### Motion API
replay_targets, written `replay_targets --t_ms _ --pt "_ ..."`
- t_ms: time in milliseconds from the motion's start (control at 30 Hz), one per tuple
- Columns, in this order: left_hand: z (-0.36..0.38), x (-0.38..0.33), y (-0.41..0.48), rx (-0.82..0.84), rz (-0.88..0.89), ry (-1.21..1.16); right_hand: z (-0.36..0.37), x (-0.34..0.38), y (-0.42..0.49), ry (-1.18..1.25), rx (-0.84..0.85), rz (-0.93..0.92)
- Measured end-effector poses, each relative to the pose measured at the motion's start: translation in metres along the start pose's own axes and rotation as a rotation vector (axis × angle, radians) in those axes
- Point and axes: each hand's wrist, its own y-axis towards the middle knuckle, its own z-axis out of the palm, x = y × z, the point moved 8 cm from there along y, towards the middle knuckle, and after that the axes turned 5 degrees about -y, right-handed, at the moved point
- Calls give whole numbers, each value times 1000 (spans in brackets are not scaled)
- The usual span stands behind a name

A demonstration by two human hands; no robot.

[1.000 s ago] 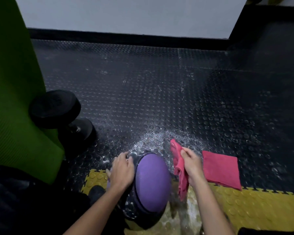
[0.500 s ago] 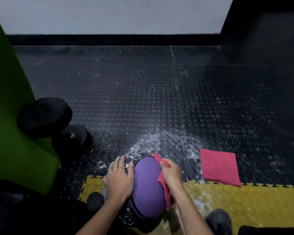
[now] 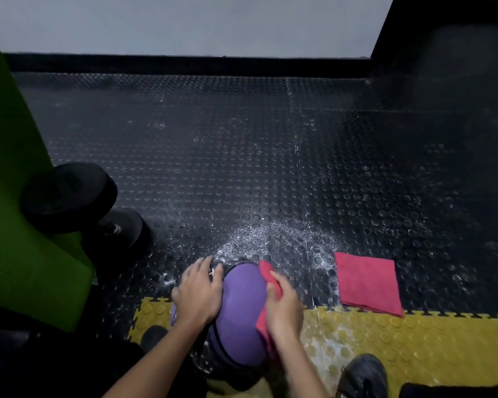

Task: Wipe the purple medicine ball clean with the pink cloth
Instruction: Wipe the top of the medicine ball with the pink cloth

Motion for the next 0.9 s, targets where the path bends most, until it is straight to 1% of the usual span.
replay_targets --t_ms 33,67,100,133,167,233,267,333,367,400,433,500,567,600,633,733,800,900 --pt "0 1 8 10 4 -12 -3 18 -20 -14 -127 -148" --pt "-1 2 15 20 6 -28 -2 34 -41 -30 -194 -295" --pt "-1 2 20 35 2 -44 4 45 -56 -48 -219 -403" --pt "-1 2 24 50 -2 -52 10 49 -60 -64 -208 -465" --pt "-2 1 28 65 -12 -56 10 49 -57 -79 -219 -486" --pt "-4 -5 31 84 -42 -55 6 42 -38 -59 -206 -450" --pt "-3 -7 34 95 -65 -55 3 41 -28 -57 -166 -412" --pt "1 -12 40 115 -127 -54 2 42 -12 -18 -77 -301" --pt "5 -13 45 131 -150 -32 3 44 -13 -24 -80 -258" --pt "10 -12 52 145 -157 -8 0 48 -19 -48 -116 -268" --pt "15 -9 60 155 -169 10 -1 52 -30 -86 -165 -344" --pt "18 -2 69 161 -217 2 5 52 -52 -111 -188 -498" --pt "13 5 68 132 -272 -27 9 45 -48 -121 -192 -541" --pt "12 8 65 124 -291 -43 9 45 -39 -104 -189 -519" --pt "9 9 58 113 -303 -64 8 47 -31 -83 -158 -483" --pt "2 23 39 46 -354 -166 17 66 -11 -88 65 -425" --pt "-3 35 19 -11 -383 -247 24 78 -6 -156 153 -459" --pt "-6 55 -9 -57 -479 -358 27 80 -18 -203 223 -558"
